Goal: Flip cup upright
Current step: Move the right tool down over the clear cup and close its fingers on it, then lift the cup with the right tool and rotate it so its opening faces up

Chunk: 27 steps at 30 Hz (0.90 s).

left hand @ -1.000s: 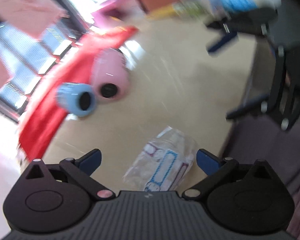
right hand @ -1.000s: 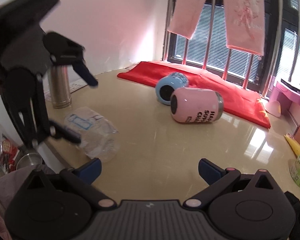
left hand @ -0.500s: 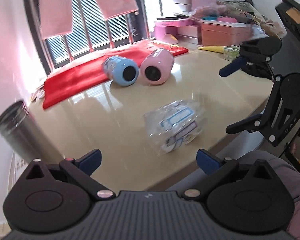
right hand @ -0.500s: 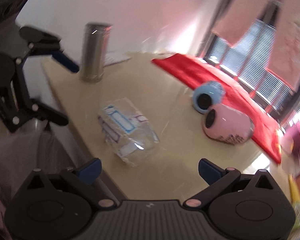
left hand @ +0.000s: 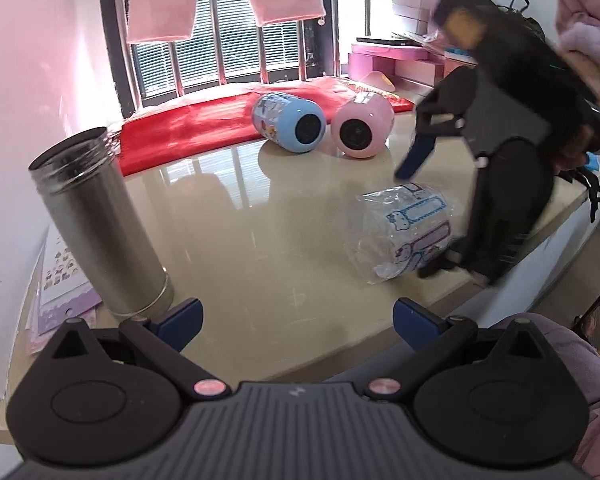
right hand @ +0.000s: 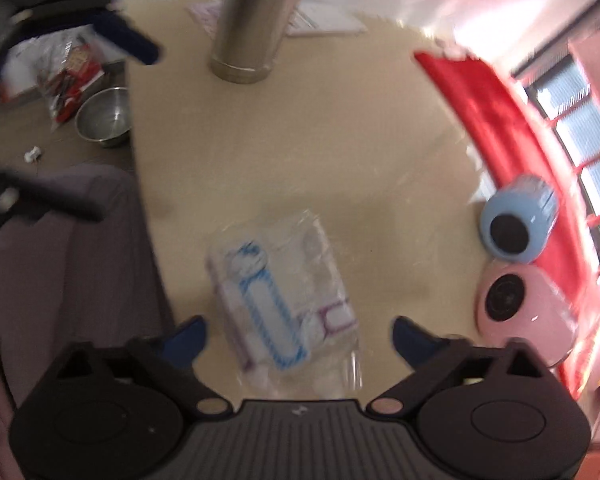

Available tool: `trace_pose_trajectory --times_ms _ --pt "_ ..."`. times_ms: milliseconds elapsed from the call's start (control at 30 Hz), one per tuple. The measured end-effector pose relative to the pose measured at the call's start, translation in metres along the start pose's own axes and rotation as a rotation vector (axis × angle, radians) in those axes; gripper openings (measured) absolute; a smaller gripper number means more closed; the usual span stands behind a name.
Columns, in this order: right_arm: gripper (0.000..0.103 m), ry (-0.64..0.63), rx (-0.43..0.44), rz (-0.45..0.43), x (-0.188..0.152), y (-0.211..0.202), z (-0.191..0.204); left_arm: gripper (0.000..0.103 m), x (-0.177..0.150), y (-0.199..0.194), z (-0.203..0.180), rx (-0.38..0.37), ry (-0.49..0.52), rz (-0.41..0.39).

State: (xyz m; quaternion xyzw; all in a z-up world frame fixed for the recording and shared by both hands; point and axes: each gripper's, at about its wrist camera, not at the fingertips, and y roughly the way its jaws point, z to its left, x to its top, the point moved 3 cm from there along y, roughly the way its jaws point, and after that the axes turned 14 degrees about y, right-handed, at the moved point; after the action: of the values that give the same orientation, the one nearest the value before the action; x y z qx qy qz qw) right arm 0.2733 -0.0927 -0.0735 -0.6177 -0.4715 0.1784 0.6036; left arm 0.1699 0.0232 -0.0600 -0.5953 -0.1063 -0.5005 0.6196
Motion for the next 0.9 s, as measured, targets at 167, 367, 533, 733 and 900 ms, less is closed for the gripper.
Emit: trace_pose_trajectory --times_ms 167,367,533,733,900 --pt "0.068 0.363 0.051 0.085 0.016 0.007 -0.024 0.103 -0.003 -0.003 0.009 0.003 -0.019 -0.004" --pt "0.068 0.854 0.074 0.167 -0.004 0.003 -0.044 0.103 -0.004 0.001 0.016 -0.009 -0.022 -0.004" --pt "0.068 1.177 0.028 0.176 -0.028 0.002 -0.053 0.103 -0.002 0.013 0.013 -0.035 -0.005 0.007" --pt "0.068 1.258 -0.034 0.122 -0.028 0.002 -0.045 0.103 0.002 0.025 0.008 -0.073 -0.004 0.006" --pt "0.068 1.285 -0.043 0.120 -0.034 -0.002 -0.046 0.103 0.005 0.029 0.005 -0.086 -0.013 -0.003"
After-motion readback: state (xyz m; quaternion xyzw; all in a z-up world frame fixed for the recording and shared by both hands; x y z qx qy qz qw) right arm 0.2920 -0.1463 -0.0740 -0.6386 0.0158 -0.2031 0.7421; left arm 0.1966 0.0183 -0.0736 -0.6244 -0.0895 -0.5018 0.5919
